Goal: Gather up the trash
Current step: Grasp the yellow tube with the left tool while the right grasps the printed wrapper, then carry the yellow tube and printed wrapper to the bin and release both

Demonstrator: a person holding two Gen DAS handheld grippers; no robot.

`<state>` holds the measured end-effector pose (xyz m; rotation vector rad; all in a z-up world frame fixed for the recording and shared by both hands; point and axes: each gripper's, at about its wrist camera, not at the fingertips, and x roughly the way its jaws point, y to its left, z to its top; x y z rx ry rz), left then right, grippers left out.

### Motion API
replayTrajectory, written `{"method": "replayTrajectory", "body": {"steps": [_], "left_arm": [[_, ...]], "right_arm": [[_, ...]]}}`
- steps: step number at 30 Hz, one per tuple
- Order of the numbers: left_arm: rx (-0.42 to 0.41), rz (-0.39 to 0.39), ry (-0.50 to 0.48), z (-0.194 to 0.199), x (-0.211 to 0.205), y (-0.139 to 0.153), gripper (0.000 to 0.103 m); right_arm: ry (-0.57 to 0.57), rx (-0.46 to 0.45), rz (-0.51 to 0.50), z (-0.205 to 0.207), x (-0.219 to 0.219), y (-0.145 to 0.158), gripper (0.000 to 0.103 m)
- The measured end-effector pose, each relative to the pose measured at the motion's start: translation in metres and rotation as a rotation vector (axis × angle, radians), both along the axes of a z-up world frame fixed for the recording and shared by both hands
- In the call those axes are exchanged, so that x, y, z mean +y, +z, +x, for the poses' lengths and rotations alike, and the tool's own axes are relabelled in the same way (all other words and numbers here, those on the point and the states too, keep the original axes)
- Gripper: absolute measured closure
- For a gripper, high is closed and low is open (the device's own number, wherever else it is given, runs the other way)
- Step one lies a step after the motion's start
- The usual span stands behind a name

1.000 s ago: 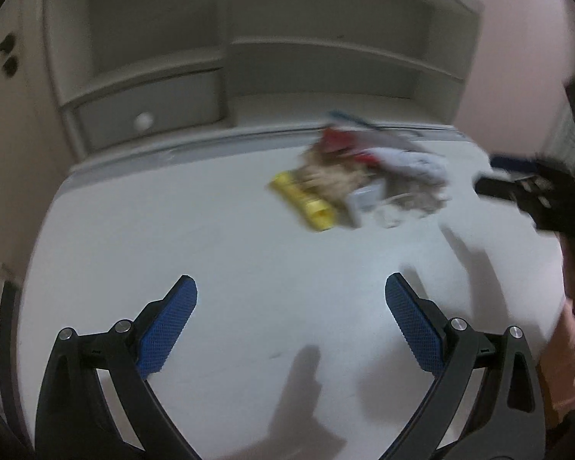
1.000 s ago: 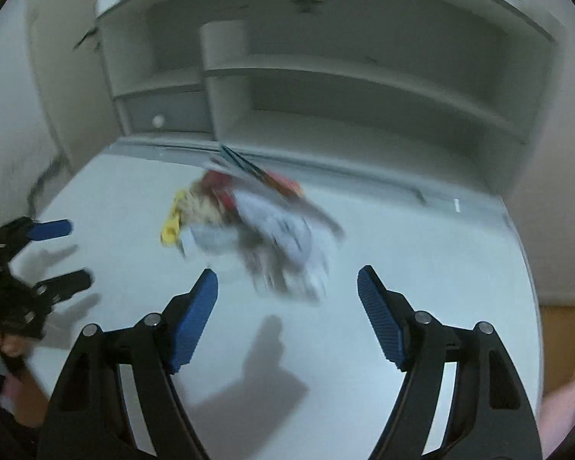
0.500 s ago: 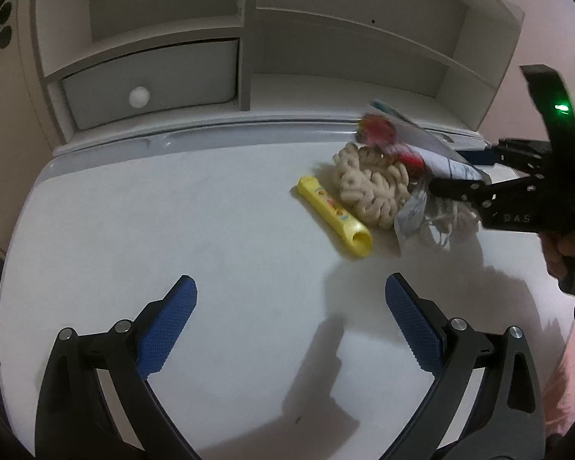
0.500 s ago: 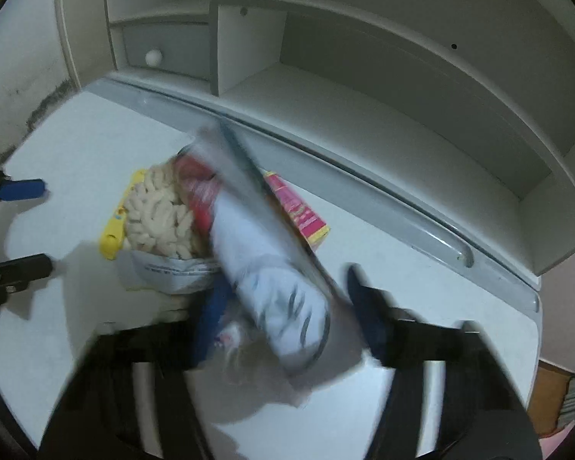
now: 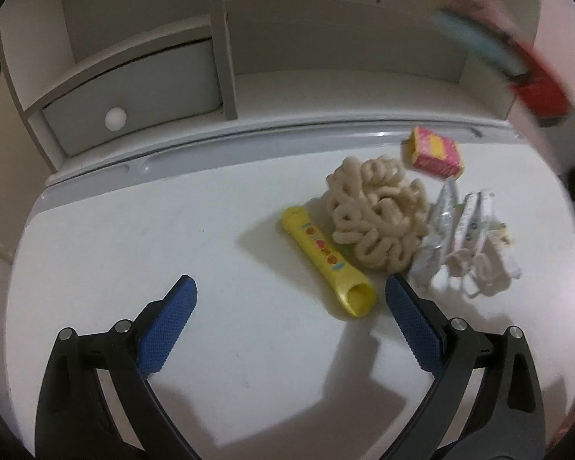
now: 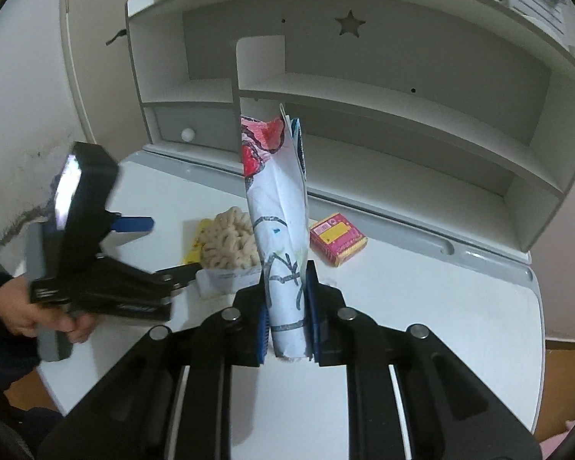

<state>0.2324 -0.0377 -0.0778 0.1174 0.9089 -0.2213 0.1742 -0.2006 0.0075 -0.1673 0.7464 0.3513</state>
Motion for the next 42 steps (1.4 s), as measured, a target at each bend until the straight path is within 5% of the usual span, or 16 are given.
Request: {"method": "replayTrajectory", "body": {"steps": [8,11,13,24,35,42], "left_arm": [[-0.001,0.01,0.054,0.02,0.0,-0.008,0.015],[-0.021,0.015,0.042,0.019,-0.004,-0.004,0.039],[-0.034,0.033,0.029,0.016,-0.007,0.0,0.084],[-0.096,-0.002,-0.065,-0.039,-0.032,0.039,0.084],[-0.104,-0.157,-0.595,-0.185,-0.256,0.065,0.084],[-0.018,-0.198,-0.848,-0.268,-0.37,0.044,0.084]], "right_arm": [[-0.073,0.001,0.057,-0.036,-0.029,0.001,0.087],[-0.116,0.013,0.069,-0.053,-0.044,-0.005,0.087],[-0.149,0.02,0.08,-0.066,-0.055,-0.009,0.087],[-0.529,-0.005,0.131,-0.187,-0.168,-0.013,0.087],[-1.086,0.09,0.15,-0.336,-0.315,-0.078,0.087],[-1.249,0.241,0.235,-0.38,-0.378,-0.14,0.087]]}}
